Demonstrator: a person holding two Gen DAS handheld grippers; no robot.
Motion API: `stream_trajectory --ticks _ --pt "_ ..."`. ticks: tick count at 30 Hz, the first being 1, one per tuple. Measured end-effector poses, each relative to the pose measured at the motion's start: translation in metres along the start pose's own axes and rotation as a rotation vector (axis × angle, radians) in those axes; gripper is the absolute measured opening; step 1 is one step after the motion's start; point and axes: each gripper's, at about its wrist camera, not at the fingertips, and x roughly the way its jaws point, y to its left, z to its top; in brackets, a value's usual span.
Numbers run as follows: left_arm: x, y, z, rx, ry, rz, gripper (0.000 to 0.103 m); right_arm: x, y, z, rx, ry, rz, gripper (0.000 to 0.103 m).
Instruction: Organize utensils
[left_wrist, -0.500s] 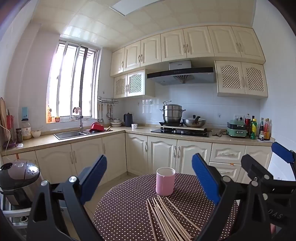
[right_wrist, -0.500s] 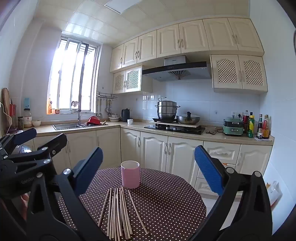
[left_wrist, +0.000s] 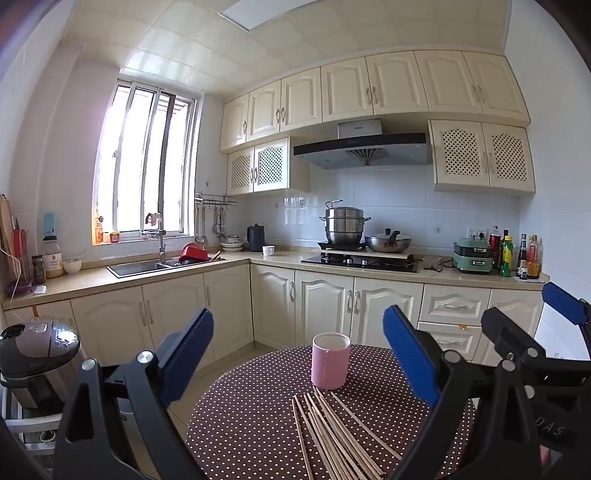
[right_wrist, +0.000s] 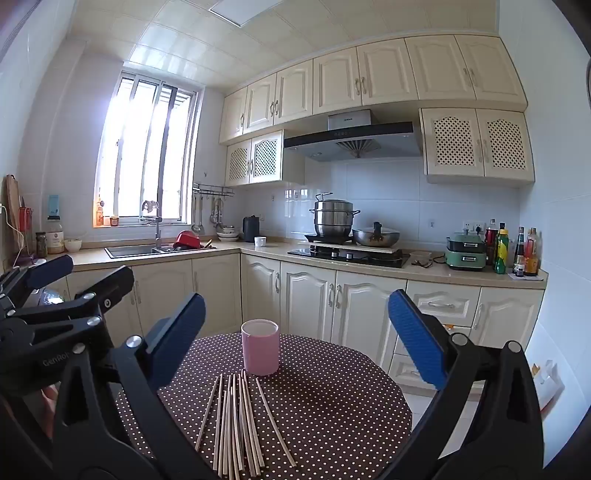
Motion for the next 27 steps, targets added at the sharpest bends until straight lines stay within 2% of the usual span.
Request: stream_trajectory --ticks 17,27 --pt "0.003 0.006 -0.007 -0.002 0.008 -0.003 0.091 -0.001 -0.001 0.002 -0.001 0.003 -0.001 0.097" --pt "0.008 -0.004 -0.013 0.000 0.015 -0.004 0.091 0.005 -0.001 -0.001 0.005 0.013 -0.005 0.097"
